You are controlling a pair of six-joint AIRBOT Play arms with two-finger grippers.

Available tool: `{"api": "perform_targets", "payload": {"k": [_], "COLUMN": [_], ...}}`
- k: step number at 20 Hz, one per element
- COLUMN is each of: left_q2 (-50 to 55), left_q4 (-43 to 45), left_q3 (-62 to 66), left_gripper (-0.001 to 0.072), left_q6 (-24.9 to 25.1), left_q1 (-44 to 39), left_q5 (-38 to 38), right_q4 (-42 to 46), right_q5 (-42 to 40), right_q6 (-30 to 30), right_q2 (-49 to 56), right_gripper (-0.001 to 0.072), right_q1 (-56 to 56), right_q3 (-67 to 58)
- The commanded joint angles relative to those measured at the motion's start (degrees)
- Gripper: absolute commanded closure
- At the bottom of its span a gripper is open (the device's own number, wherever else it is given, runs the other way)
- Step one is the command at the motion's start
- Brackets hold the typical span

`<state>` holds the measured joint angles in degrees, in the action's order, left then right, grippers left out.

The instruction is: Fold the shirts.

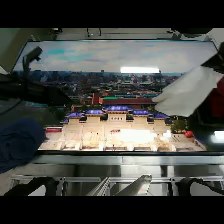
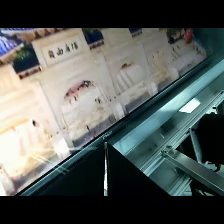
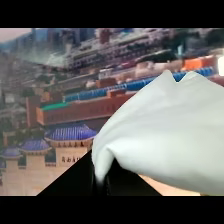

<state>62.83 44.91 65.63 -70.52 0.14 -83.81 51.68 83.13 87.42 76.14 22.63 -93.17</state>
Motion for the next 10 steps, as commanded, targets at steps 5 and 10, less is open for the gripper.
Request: {"api": "perform_targets", "payload": {"k": [5,10], "left_q2": [-2.2,-2.1], "left_q4": [0.0,-0.1], "left_q3": [-6.5,-6.5], "left_gripper": [0.0693,0.0692], "left_q6": [-0.5,-0.5], "left_q1": [-3.1,1.8], "left_q5": [9.1,16.6], "right_q4": [-2.7,-19.6], "right_q5": [-17.3,-31.1], "right_q6": [-5.4,-19.1], "right_q2": [1.0,17.2], "right_gripper": [0.07,0.0699], "right_q1": [3.7,6.0], "right_q3": [2.2,-26.1]}}
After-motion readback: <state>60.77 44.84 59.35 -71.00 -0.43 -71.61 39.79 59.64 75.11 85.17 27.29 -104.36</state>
